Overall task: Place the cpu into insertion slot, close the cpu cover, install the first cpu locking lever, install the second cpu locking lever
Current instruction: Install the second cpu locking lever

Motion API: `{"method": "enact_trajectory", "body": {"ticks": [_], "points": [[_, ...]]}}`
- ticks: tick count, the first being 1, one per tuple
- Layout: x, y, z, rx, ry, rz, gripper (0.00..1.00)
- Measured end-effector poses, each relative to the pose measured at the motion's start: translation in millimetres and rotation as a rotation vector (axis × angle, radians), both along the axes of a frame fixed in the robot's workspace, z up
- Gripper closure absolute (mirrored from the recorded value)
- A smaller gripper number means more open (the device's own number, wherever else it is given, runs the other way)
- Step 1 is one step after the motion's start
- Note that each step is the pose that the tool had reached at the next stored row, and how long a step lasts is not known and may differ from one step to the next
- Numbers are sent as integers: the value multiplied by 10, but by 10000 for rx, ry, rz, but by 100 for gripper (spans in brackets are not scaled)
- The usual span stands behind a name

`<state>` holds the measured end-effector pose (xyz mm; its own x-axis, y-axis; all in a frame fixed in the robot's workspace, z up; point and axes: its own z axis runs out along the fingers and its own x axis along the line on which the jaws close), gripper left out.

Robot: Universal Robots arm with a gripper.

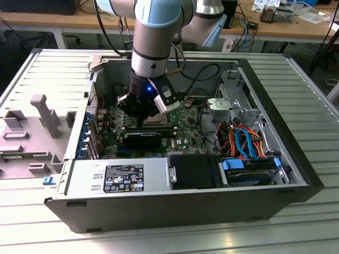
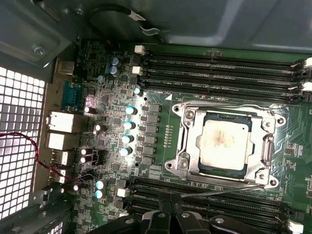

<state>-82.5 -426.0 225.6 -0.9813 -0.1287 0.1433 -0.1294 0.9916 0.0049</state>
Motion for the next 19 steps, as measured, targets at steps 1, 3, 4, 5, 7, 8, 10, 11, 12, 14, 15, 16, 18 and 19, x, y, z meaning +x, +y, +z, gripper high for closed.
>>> {"method": "enact_trajectory", "body": {"ticks": [1, 3, 4, 5, 7, 8, 10, 11, 12, 14, 15, 16, 18, 19], "points": [[-6, 0, -9, 1, 0, -1, 89], [-15, 0, -26, 0, 1, -2, 89], [-20, 0, -38, 0, 1, -1, 89], [-22, 0, -47, 0, 1, -1, 89], [-26, 1, -100, -1, 2, -2, 89], [-26, 6, -124, 0, 1, -2, 89], [-27, 18, -159, 0, 1, -2, 89], [-29, 27, -174, -2, 2, -2, 89], [-30, 35, -181, -2, 2, -2, 89], [-33, 55, -191, 0, 1, -1, 89], [-37, 62, -192, 1, -2, -1, 89], [-43, 64, -192, 1, -3, 0, 89], [-48, 70, -198, -3, 1, -1, 89], [-50, 72, -202, -5, 3, -1, 89]]}}
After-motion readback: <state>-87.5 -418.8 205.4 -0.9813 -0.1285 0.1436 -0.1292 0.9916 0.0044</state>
